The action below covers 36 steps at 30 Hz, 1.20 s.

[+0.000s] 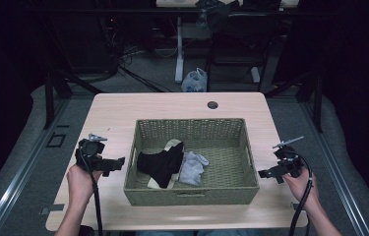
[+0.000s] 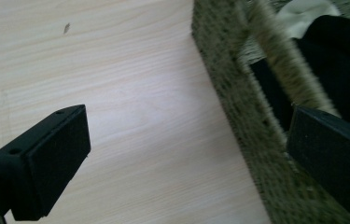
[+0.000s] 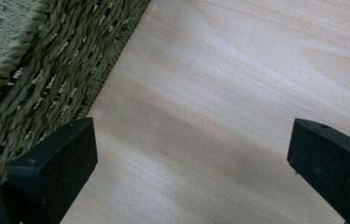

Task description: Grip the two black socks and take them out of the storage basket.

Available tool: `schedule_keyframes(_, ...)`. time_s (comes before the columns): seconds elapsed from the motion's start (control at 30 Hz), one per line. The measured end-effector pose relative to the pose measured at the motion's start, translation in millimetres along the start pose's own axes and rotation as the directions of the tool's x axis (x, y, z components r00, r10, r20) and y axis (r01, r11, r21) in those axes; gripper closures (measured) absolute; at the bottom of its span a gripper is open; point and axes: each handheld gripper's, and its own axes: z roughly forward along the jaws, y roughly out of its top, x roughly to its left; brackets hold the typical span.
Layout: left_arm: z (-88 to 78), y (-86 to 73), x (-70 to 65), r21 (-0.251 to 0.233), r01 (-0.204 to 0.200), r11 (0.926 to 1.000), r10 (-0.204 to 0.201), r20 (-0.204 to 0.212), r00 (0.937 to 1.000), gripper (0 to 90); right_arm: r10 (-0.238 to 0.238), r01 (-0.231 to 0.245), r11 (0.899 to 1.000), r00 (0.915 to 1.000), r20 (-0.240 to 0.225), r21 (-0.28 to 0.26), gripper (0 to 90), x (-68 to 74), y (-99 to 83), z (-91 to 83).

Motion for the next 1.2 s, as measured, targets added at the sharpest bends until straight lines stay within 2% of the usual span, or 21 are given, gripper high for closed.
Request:
schedule_keyframes(0.1,-4.5,3.2,-4.0,-0.010,-0.016,0.9998,0.016,0.013,0.9998,0.3,0.005,-0.005,1.000,0.9999,0.012,-0.009,0.9,1.4,-0.6,0.6)
schedule_keyframes(0.13,-8.7,6.8,-8.6,-0.025,-0.026,0.9993,0.027,0.021,0.9994,0.3,0.014,-0.014,1.000,0.9999,0.000,-0.017,0.9,1.6,-0.7,1.1)
schedule_keyframes(0.17,-10.8,9.2,-10.7,-0.024,-0.039,0.9990,0.040,0.031,0.9987,0.3,-0.008,0.008,1.000,1.0000,-0.001,0.009,0.9,-0.3,0.2,-0.6)
schedule_keyframes(0.2,-10.8,9.2,-10.7,-0.024,-0.039,0.9990,0.040,0.031,0.9987,0.4,-0.008,0.008,1.000,1.0000,-0.001,0.009,0.9,-0.3,0.2,-0.6)
schedule_keyframes(0.23,-13.9,13.4,-16.4,-0.033,-0.056,0.9979,0.057,0.051,0.9971,0.4,0.010,-0.010,1.000,0.9999,0.009,-0.013,0.8,0.2,-0.7,0.0)
schedule_keyframes(0.3,-15.9,17.8,-23.6,-0.046,-0.071,0.9964,0.074,0.074,0.9945,0.4,0.001,-0.001,1.000,1.0000,-0.001,-0.003,0.8,-0.5,-0.4,-0.7)
schedule_keyframes(0.43,-17.2,24.6,-35.9,-0.050,-0.106,0.9931,0.110,0.091,0.9898,0.4,0.001,-0.001,1.000,1.0000,-0.002,0.000,0.8,-0.1,-0.8,-0.2)
schedule_keyframes(0.47,-17.3,29.3,-44.0,-0.045,-0.125,0.9911,0.129,0.113,0.9852,0.4,-0.006,0.006,1.000,0.9999,0.010,0.007,0.8,-0.2,-1.5,-0.7)
schedule_keyframes(0.57,-17.3,36.9,-55.8,-0.037,-0.155,0.9872,0.159,0.135,0.9780,0.0,-0.006,0.006,1.000,0.9999,0.016,0.009,0.8,-0.5,-2.2,-1.3)
schedule_keyframes(0.63,-16.9,39.8,-60.6,-0.040,-0.160,0.9863,0.164,0.149,0.9752,0.0,0.010,-0.010,1.000,0.9999,0.004,-0.004,0.8,0.3,-2.5,-1.2)
schedule_keyframes(0.7,-14.2,46.8,-70.4,-0.030,-0.183,0.9826,0.186,0.178,0.9664,0.0,0.008,-0.008,1.000,0.9998,0.017,-0.002,0.8,0.8,-3.5,-1.8)
schedule_keyframes(0.73,-14.2,46.8,-70.4,-0.030,-0.183,0.9826,0.186,0.178,0.9664,0.0,0.008,-0.008,1.000,0.9998,0.017,-0.002,0.8,0.8,-3.5,-1.8)
schedule_keyframes(0.77,-10.8,51.9,-77.6,-0.017,-0.205,0.9786,0.205,0.196,0.9590,0.0,0.005,-0.005,1.000,1.0000,0.007,0.005,0.8,0.5,-4.0,-2.9)
schedule_keyframes(0.83,-8.9,54.0,-81.0,-0.015,-0.207,0.9781,0.206,0.207,0.9564,0.0,0.008,-0.008,1.000,0.9999,0.007,-0.003,0.8,-0.4,-5.1,-3.5)
schedule_keyframes(0.87,-5.0,57.8,-87.0,-0.001,-0.224,0.9746,0.218,0.226,0.9494,0.0,0.015,-0.015,1.000,0.9998,0.010,-0.005,0.8,-0.8,-5.8,-3.6)
schedule_keyframes(0.93,-0.5,60.3,-93.2,0.019,-0.240,0.9706,0.228,0.244,0.9424,0.0,0.019,-0.018,1.000,0.9997,0.013,-0.004,0.8,-1.8,-6.9,-4.3)
schedule_keyframes(1.0,2.0,61.2,-96.0,0.026,-0.248,0.9685,0.234,0.249,0.9398,0.0,0.015,-0.015,1.000,0.9998,0.013,-0.003,0.8,-2.4,-7.0,-4.7)
schedule_keyframes(1.03,7.9,62.4,-100.4,0.049,-0.263,0.9635,0.242,0.264,0.9338,0.0,0.017,-0.017,1.000,0.9998,0.013,-0.008,0.8,-2.0,-7.0,-4.8)
schedule_keyframes(1.1,13.4,62.6,-104.8,0.064,-0.269,0.9611,0.243,0.264,0.9334,0.0,0.016,-0.016,1.000,0.9998,0.010,-0.001,0.8,-1.6,-6.5,-4.8)
schedule_keyframes(1.13,16.3,63.0,-106.5,0.076,-0.276,0.9582,0.246,0.277,0.9290,0.0,0.011,-0.011,1.000,0.9999,0.010,0.005,0.8,-1.7,-6.3,-4.8)
schedule_keyframes(1.2,19.6,63.1,-108.5,0.083,-0.277,0.9573,0.245,0.279,0.9288,0.0,0.015,-0.015,1.000,0.9999,0.006,-0.001,0.8,-1.2,-6.2,-4.3)
